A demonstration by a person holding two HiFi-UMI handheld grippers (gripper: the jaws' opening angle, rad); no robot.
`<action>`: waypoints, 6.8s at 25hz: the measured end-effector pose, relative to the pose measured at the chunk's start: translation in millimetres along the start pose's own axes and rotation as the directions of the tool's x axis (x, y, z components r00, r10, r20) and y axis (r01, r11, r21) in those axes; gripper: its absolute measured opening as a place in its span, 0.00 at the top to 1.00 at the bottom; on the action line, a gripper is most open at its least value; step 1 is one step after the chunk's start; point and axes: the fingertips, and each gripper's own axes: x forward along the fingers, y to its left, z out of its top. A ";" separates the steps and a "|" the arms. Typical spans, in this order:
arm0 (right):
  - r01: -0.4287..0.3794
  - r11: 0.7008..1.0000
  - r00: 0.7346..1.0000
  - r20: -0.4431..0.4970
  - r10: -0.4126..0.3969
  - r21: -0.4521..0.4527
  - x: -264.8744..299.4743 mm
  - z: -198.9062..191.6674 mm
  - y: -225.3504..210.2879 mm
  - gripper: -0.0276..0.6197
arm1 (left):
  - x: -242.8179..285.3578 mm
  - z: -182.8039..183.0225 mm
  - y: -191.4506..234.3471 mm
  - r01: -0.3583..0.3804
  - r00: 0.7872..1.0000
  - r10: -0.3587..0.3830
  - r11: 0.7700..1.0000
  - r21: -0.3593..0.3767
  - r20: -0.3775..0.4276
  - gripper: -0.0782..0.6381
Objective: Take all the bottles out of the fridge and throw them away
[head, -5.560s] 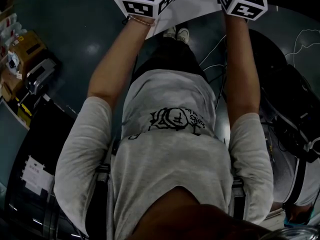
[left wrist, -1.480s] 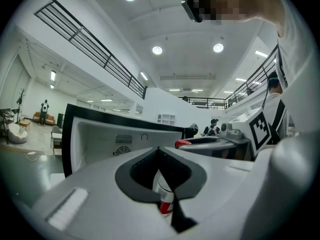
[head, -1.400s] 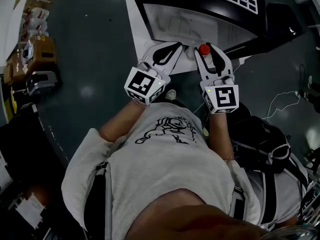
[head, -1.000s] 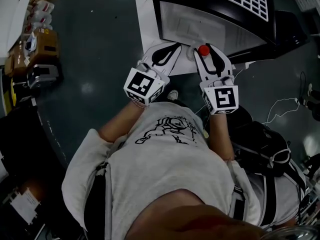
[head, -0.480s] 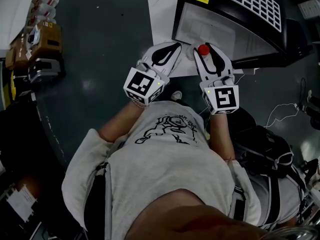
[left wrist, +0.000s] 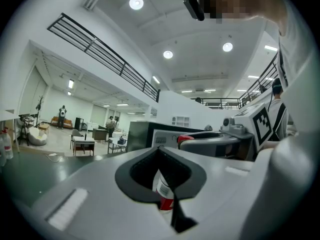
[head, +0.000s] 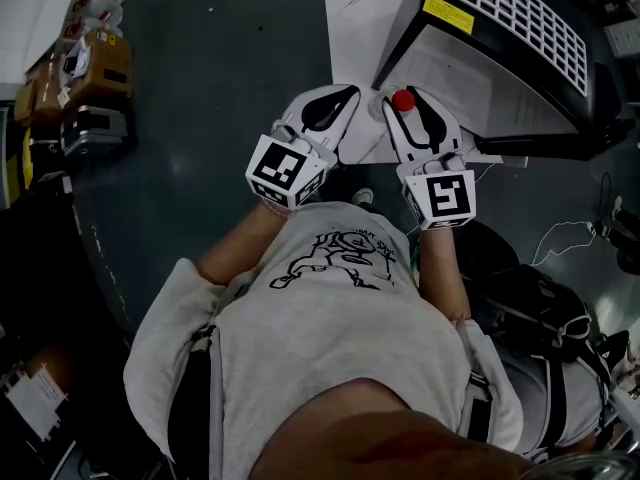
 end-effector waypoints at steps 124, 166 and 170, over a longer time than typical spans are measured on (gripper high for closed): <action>-0.294 0.952 0.905 -0.294 0.306 0.085 71.2 -352.8 241.3 0.72 | -158.1 -371.9 72.2 -0.332 0.889 0.223 0.915 -0.230 -0.400 0.88; -0.254 0.967 0.894 -0.376 0.242 0.018 98.1 -514.1 244.7 0.72 | -136.6 -519.8 75.8 -0.264 0.870 0.103 0.923 -0.279 -0.482 0.88; -0.247 0.969 0.904 -0.354 0.239 0.025 103.9 -497.1 240.5 0.72 | -135.0 -511.8 79.0 -0.269 0.871 0.107 0.921 -0.282 -0.480 0.88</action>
